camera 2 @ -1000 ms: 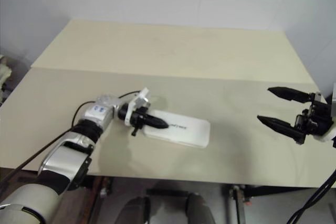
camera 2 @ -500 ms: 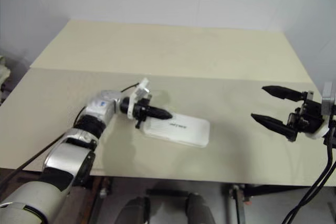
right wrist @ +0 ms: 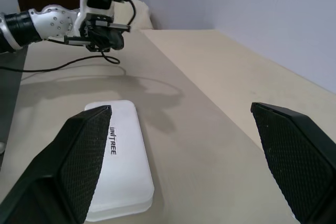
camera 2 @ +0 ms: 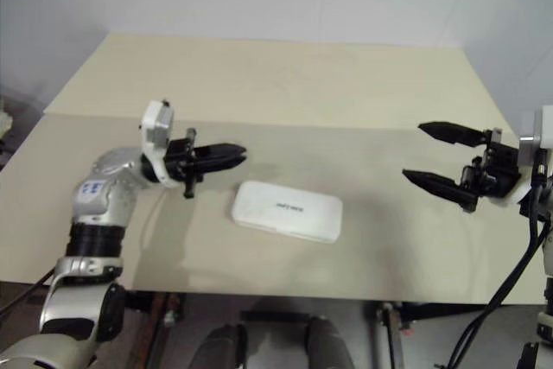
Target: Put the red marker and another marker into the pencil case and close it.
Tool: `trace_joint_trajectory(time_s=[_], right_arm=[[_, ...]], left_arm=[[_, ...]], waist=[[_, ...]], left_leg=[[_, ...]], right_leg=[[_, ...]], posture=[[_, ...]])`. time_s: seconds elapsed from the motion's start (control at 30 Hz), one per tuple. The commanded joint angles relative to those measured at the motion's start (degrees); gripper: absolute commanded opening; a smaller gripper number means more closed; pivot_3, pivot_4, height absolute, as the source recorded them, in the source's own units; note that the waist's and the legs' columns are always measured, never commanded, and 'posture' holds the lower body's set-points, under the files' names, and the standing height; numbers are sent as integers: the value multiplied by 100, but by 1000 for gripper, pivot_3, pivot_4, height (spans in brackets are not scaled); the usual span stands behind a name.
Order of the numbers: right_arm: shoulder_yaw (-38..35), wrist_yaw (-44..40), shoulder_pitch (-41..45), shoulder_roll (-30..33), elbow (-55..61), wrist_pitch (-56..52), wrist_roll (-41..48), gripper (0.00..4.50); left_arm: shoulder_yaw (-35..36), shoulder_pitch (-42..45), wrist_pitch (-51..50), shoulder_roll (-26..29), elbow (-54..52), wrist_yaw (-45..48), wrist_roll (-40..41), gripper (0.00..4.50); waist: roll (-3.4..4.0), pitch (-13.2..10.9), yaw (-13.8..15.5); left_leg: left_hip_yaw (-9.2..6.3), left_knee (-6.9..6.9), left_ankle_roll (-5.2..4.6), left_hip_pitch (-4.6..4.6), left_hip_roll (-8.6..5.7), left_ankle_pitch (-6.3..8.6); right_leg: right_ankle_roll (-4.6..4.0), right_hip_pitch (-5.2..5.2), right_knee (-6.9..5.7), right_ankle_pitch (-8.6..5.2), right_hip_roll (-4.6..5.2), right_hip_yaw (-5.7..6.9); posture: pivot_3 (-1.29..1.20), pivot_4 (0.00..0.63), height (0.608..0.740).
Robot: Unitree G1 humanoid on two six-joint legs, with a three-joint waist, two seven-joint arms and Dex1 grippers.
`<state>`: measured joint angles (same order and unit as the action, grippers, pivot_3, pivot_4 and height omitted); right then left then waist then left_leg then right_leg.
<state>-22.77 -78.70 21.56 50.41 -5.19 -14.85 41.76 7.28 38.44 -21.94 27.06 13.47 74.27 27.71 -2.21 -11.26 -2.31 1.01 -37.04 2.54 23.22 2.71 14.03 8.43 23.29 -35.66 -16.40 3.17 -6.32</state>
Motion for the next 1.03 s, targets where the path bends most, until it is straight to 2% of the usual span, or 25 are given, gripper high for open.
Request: trace_joint_trajectory(time_s=[0.03,0.3,0.4,0.5,0.77,0.9,1.03], right_arm=[[16,-152,207,93,-171,101,-78,4500],[328,-299,624,-49,-488,130,-228,4500],[421,-308,705,-117,-558,148,-259,4500],[468,-356,795,-151,-698,195,-318,4500],[638,-497,1176,-223,-1179,393,-522,4500],[651,-438,1229,-396,-1194,492,-569,4500],[599,-321,1134,-514,-992,425,-542,4500]], left_arm=[[212,-274,-253,219,-371,-494,78,1848],[363,-489,-387,517,-553,-1060,145,4476],[434,-576,-291,606,-689,-983,238,4476],[553,-720,116,738,-812,-522,378,4476],[591,-1128,956,1742,-451,509,131,4476],[554,-1039,1295,2185,-63,548,-195,4476],[617,-981,1374,2344,181,570,-183,4476]], waist=[[0,0,0],[1,-1,17],[1,-1,19],[2,-1,15],[5,-3,-93],[5,-4,-111],[8,-6,-106]], left_leg=[[0,0,0,0,0,0],[-1,2,0,2,0,0],[-1,7,1,3,0,0],[1,9,3,3,0,2],[11,10,10,1,7,6],[19,14,9,-2,9,7],[24,17,7,0,9,9]], right_leg=[[-1,0,-1,0,0,0],[-3,2,0,-1,0,2],[-6,5,1,-3,0,3],[-7,6,3,-4,0,2],[-24,12,4,-13,2,4],[-35,14,6,-18,5,3],[-35,19,4,-19,8,3]], posture=[[0,150,740],[0,150,740],[0,150,740],[0,150,740],[0,150,740],[0,150,740],[0,150,740]])
